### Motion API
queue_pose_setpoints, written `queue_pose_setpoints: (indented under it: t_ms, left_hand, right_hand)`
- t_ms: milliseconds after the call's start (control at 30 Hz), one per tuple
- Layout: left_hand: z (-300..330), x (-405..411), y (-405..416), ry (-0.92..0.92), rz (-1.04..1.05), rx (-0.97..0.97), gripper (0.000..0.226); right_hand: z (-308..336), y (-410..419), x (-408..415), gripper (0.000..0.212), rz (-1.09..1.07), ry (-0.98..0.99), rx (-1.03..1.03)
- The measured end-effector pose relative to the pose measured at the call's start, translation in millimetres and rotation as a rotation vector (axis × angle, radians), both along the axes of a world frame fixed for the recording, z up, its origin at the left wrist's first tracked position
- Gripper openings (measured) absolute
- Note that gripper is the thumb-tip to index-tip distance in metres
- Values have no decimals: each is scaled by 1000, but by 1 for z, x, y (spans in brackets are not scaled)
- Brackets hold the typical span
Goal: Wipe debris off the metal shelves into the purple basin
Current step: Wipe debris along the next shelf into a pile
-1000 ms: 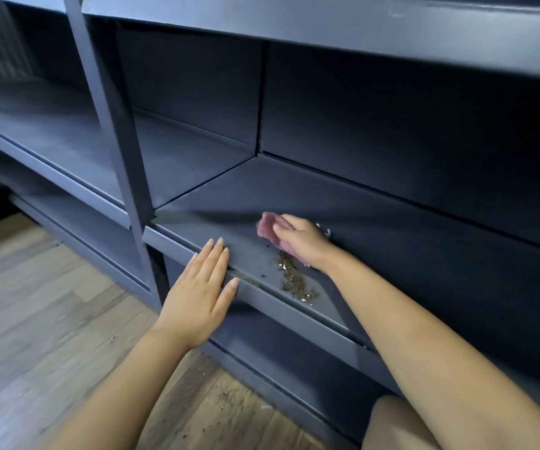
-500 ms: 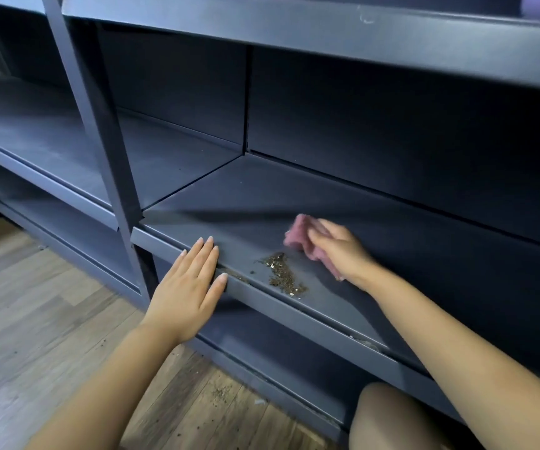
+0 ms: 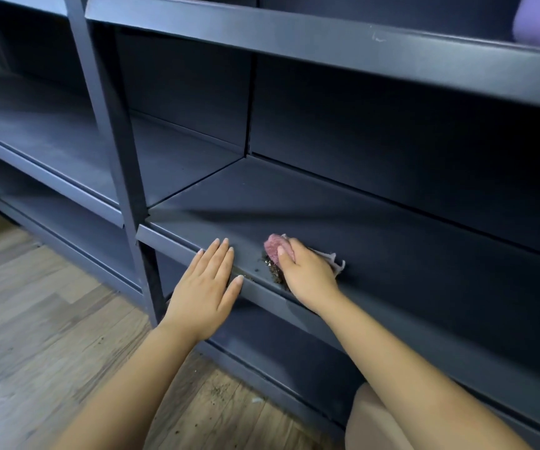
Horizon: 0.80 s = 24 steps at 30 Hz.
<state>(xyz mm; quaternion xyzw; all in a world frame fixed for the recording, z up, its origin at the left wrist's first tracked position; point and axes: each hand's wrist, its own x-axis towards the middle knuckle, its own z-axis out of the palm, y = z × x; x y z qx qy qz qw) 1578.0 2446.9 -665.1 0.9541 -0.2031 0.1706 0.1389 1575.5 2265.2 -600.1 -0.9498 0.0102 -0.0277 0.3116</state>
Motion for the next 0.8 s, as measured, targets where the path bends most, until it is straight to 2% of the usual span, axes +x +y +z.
queue_pose_setpoints:
  t_ms: [67,133,233,300,467,633,733,800]
  left_hand:
    - [-1,1,-1,-13,5,-29,94]
    - [-1,0,-1,-5,6,-38,98]
    - [0,0,-1,6,17,-24,97]
    - [0,-1,-3,13,35,-16,96]
    - [-1,-2,-6,50,71,-19,101]
    - [1,-3,-10,81,108,-16,109]
    - [9,-9,-13,129,131,-43,110]
    - [18,-14,-10,126,138,6,111]
  right_hand:
    - [3,-6,-1,31,11,31,237]
    - [9,-23,-5,36,-105,36,321]
    - [5,-60,-11,36,-311,50,-66]
    - [-1,-69,-17,35,-268,31,-193]
    - [2,-52,-23,39,-99,-13,-234]
    - [4,-50,-24,42,-35,10,-259]
    - [7,-46,-22,32,-29,-16,-306]
    - [18,-32,-20,25,37,-114,-338]
